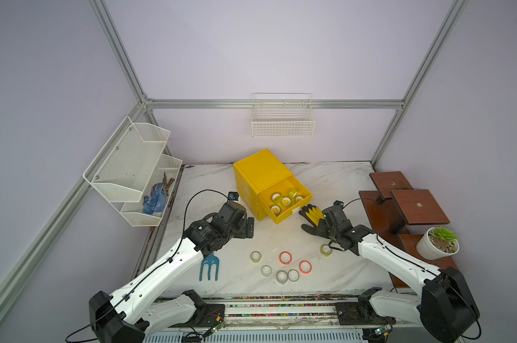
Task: Place the transparent tape into the drawer according to color
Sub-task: Adjust the distractor at the center of the board.
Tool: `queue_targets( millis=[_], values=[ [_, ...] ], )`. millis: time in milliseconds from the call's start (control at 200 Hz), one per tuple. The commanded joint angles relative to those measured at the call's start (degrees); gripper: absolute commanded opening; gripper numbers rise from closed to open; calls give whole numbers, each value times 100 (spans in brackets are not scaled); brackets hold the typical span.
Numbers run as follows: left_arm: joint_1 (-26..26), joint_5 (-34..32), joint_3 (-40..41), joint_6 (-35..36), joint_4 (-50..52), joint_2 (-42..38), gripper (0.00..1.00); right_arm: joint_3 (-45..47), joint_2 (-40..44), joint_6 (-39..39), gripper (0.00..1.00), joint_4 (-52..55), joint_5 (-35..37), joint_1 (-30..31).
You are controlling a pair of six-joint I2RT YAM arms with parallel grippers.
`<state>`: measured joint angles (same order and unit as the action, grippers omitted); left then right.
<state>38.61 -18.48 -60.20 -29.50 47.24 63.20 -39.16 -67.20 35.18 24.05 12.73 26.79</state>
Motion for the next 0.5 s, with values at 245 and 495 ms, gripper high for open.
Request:
queue_targets(
  millis=[245, 495],
  values=[
    [-91, 5, 97, -205, -242, 92, 100, 664, -695, 31, 64, -146, -489, 33],
    [-107, 20, 110, -280, -207, 240, 100, 653, -1107, 9, 60, -182, -421, 33]
  ],
)
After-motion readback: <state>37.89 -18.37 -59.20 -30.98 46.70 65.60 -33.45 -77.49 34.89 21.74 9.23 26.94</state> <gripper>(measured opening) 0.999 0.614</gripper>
